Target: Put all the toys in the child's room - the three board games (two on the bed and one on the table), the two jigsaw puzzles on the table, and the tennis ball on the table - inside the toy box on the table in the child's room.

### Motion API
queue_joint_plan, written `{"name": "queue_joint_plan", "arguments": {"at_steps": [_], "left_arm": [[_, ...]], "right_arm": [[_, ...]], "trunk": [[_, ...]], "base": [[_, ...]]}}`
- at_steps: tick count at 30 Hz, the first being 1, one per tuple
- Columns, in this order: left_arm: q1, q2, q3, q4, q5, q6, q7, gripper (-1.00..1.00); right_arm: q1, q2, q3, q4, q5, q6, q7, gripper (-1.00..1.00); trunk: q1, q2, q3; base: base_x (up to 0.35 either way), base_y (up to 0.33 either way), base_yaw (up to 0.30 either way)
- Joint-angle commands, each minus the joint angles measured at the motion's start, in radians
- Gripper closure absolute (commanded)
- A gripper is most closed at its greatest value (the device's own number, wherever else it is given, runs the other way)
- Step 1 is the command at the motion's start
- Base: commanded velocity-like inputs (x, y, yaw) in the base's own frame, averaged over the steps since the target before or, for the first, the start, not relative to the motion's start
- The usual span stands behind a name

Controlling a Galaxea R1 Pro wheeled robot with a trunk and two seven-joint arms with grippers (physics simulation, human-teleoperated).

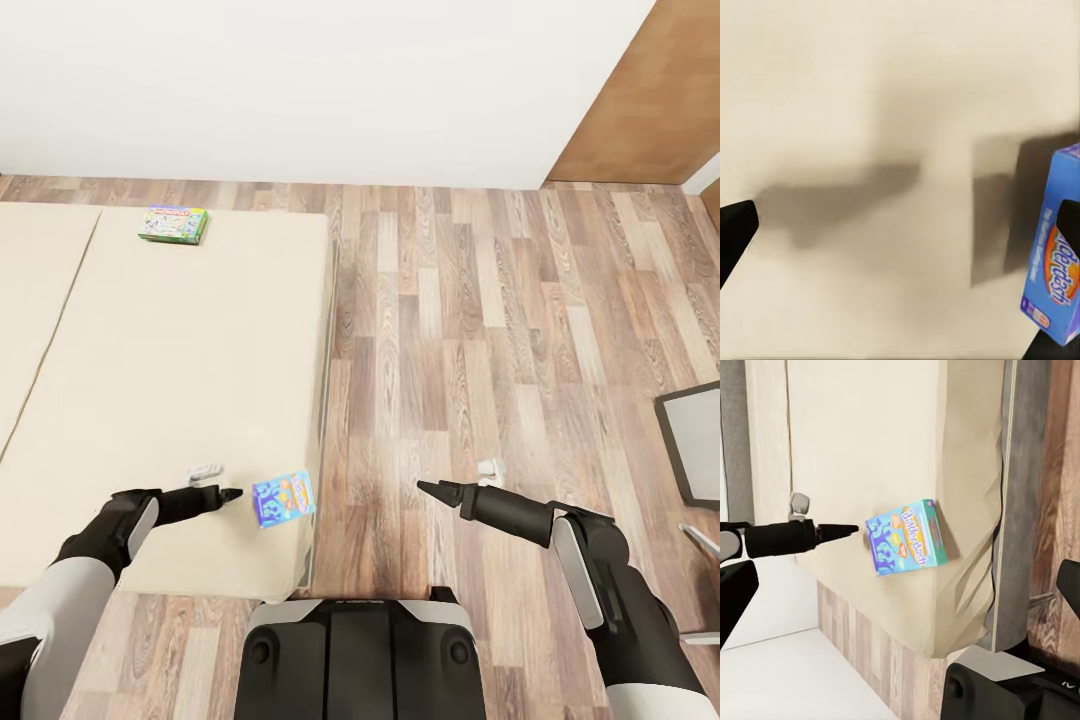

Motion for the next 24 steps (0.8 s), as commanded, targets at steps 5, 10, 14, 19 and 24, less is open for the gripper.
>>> {"name": "queue_joint_plan", "arguments": {"at_steps": [5, 10, 14, 19, 24], "left_arm": [[0.0, 0.035, 0.007, -0.001, 0.0, 0.027, -0.082, -1.0], [0.0, 0.108, 0.007, -0.001, 0.0, 0.061, -0.318, -1.0], [0.0, 0.144, 0.007, -0.001, -0.001, 0.074, -0.46, -1.0], [0.009, 0.199, 0.007, 0.004, -0.001, 0.087, -0.728, -1.0], [0.041, 0.233, 0.007, 0.005, -0.002, 0.081, -0.932, -1.0]], "right_arm": [[0.0, 0.0, -0.001, 0.0, -0.002, 0.005, 0.002, -1.0], [0.0, 0.0, -0.001, 0.0, -0.002, 0.005, 0.002, -1.0], [0.0, 0.0, -0.001, 0.0, -0.001, 0.005, 0.002, -1.0], [0.0, 0.001, 0.0, 0.0, -0.001, 0.005, 0.002, -1.0], [0.0, 0.004, 0.001, 0.0, 0.0, 0.005, 0.002, -1.0]], "trunk": [[0.001, -0.002, -0.001], [0.001, -0.002, -0.001], [0.001, -0.002, -0.001], [0.001, -0.002, -0.001], [0.001, -0.002, -0.001]], "base": [[0.0, 0.0, 0.0], [0.0, 0.0, 0.0], [0.0, 0.0, 0.0], [0.0, 0.0, 0.0], [0.0, 0.0, 0.0]]}}
